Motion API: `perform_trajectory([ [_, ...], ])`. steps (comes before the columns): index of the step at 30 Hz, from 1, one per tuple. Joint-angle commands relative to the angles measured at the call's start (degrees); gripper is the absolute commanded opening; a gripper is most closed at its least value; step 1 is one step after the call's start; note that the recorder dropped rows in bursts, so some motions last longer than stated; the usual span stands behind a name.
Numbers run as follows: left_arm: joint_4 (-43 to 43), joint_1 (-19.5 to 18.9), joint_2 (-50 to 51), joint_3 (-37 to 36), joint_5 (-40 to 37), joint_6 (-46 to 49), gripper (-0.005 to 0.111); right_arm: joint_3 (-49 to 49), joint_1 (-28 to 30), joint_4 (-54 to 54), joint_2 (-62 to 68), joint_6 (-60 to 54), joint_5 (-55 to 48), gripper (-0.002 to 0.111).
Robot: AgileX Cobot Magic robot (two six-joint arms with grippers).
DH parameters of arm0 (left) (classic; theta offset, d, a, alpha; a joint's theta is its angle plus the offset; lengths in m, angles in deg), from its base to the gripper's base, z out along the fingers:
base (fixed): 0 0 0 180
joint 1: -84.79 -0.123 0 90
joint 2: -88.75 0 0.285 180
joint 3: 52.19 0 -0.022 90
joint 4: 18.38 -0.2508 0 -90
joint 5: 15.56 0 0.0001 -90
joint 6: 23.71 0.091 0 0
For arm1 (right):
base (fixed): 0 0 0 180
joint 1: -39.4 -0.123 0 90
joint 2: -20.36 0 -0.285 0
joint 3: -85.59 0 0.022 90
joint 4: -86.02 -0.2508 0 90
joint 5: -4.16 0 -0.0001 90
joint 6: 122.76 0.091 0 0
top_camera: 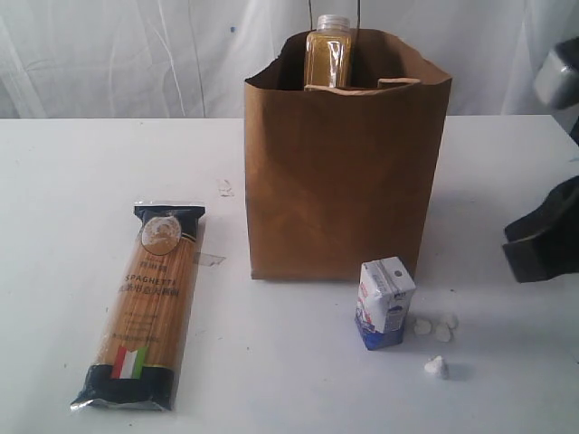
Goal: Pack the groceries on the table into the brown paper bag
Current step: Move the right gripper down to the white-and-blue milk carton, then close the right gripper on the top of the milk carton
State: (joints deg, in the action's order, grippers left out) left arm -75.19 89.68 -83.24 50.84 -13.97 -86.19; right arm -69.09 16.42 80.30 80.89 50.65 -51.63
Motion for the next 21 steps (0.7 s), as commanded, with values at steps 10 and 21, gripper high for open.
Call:
perform_trajectory([
  [10, -0.6, 0.4, -0.2, -0.2, 0.2, 0.0, 0.001, 7.3, 0.1, -17.9, 18.0, -18.8, 20.6, 0.072],
  [21, -0.6, 0.4, -0.2, -0.2, 0.2, 0.0, 0.001, 0.8, -3.3, -13.6, 30.7, -14.9, 17.8, 0.072],
])
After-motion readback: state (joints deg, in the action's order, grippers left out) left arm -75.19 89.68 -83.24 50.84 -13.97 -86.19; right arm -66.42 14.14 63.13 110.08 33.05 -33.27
